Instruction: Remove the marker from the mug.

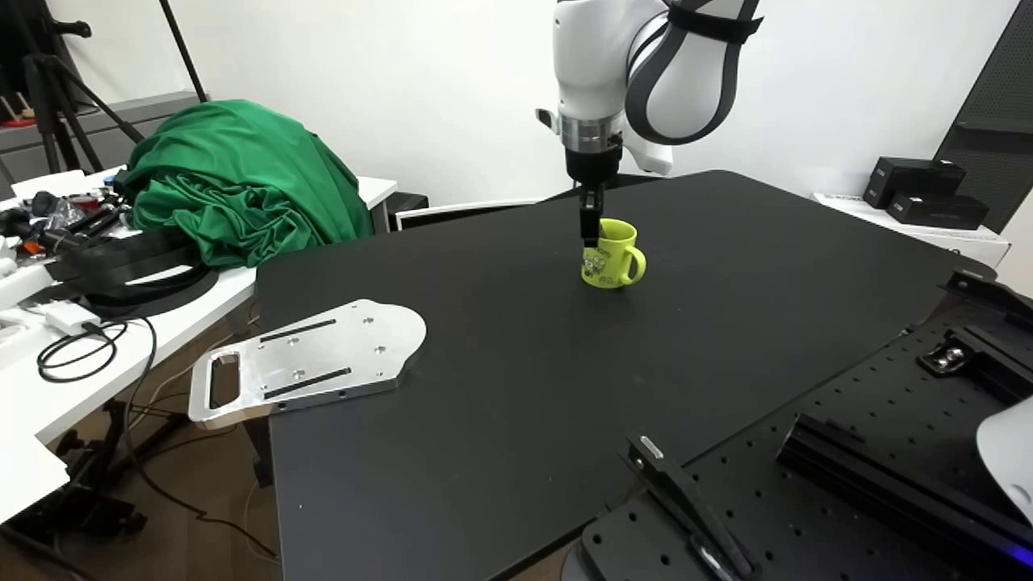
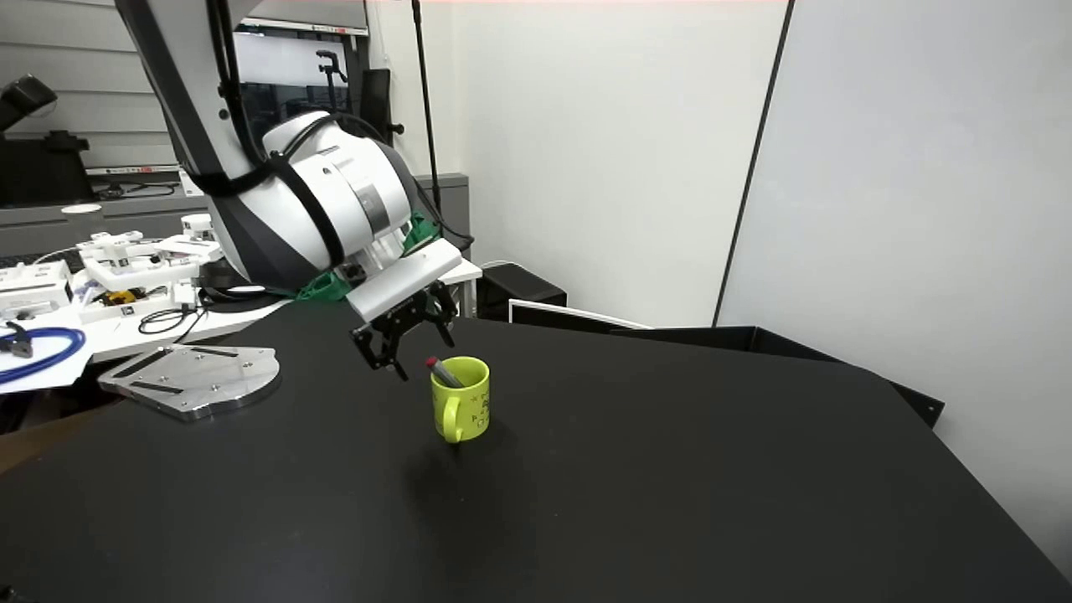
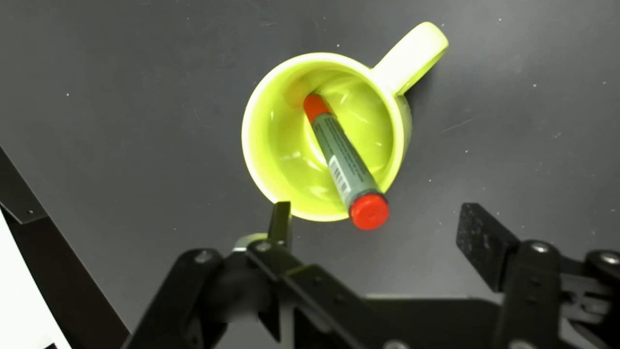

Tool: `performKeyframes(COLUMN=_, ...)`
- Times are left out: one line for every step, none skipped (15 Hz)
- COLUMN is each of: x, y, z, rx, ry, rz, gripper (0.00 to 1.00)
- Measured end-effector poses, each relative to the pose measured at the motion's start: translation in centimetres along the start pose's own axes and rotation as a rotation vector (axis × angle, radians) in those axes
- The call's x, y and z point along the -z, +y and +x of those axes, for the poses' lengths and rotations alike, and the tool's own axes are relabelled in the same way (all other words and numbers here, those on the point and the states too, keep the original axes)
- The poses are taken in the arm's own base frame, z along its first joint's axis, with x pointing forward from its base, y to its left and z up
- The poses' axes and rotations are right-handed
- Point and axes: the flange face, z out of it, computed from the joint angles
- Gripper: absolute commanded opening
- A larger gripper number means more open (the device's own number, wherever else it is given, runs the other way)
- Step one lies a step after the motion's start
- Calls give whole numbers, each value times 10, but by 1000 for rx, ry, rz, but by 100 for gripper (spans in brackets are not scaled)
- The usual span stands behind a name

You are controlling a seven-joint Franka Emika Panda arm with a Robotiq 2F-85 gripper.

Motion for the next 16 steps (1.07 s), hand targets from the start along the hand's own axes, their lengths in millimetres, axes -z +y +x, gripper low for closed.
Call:
performKeyframes(x=0, y=1, z=0, rx=-2, ry=2, rz=-1, gripper=49)
performKeyframes(x=0, y=1, z=-1, rx=-4, ry=4, rz=-1, gripper=42)
performKeyframes(x=0, y=2, z=-1, rx=-5, ry=4, rz=-2, gripper=36)
performKeyframes(x=0, y=2, z=-2, rx=-7, ry=4, rz=-2, gripper=28)
performKeyframes(x=0, y=3, z=-2, rx=-9, ry=3, rz=-2, gripper=22)
performKeyframes(x=0, y=3, z=-2, rx=-10, ry=3, rz=-3, gripper=14)
performKeyframes(x=0, y=3, z=-2, rx=-12, ry=3, rz=-3, gripper=8)
performKeyframes(x=0, y=3, z=-3, rx=-13, ry=2, rz=-3, gripper=2)
performKeyframes(x=0, y=3, z=-3, rx=-16, ry=2, rz=-2, gripper=4)
performKeyframes(x=0, y=4, z=-3, rx=-22, ry=2, rz=-2, gripper=6)
performKeyframes(x=0, y=5, z=-3, rx=-32, ry=1, rz=0, gripper=6)
performKeyframes(x=0, y=6, z=-3, rx=-42, ry=0, rz=2, gripper=6)
performKeyframes(x=1, y=7, z=-3, rx=-55, ry=-2, rz=4, gripper=6)
performKeyframes(x=2, y=9, z=-3, rx=-72, ry=-5, rz=5, gripper=6)
performKeyframes(x=4, y=12, z=-3, rx=-92, ry=-11, rz=7, gripper=6)
performKeyframes(x=8, y=15, z=-2, rx=-116, ry=-19, rz=10, gripper=6)
